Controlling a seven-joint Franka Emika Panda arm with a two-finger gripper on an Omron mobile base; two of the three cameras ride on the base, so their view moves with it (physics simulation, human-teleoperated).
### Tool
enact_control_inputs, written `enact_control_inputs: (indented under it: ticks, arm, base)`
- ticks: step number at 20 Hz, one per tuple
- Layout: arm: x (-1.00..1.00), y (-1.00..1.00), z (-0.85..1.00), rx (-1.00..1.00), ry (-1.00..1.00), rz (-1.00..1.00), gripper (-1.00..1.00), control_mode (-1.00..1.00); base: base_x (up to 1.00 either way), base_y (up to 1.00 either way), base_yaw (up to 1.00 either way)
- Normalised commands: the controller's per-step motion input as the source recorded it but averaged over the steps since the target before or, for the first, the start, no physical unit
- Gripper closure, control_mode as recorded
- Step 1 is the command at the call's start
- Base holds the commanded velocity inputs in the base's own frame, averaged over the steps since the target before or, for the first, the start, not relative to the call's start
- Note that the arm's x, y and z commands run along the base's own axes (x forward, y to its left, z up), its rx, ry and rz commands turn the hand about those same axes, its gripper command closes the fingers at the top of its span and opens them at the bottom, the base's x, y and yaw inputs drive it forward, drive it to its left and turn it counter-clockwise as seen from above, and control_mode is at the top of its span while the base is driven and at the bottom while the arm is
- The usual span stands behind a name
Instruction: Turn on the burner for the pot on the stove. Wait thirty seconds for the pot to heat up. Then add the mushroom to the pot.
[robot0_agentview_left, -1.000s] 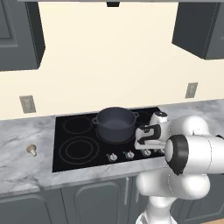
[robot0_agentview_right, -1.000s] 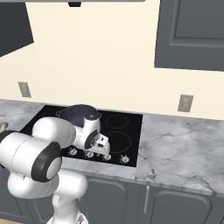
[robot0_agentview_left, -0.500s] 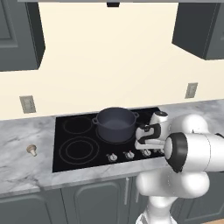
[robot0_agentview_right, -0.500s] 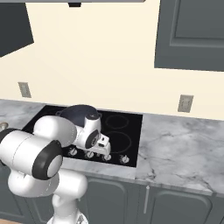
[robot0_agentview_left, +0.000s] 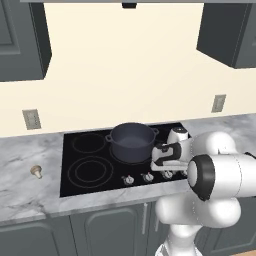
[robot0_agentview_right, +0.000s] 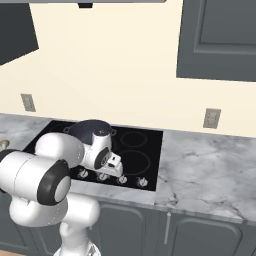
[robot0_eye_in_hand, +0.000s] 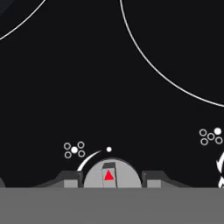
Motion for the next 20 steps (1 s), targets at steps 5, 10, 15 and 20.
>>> enact_control_inputs:
  ticks: [5, 10, 15, 20]
  arm:
    - [-0.38, 0.16, -0.33, 0.00, 0.00, -0.05, 1.00, -1.00]
    - [0.00, 0.00, 0.00, 0.00, 0.00, 0.00, 1.00, -1.00]
    - [0.00, 0.00, 0.00, 0.00, 0.00, 0.00, 1.00, -1.00]
    - [0.00, 0.00, -0.14, 0.00, 0.01, 0.06, 1.00, -1.00]
  base:
    - [0.00, 0.00, 0.00]
    - [0.00, 0.00, 0.00]
    - [0.00, 0.00, 0.00]
    - [0.00, 0.00, 0.00]
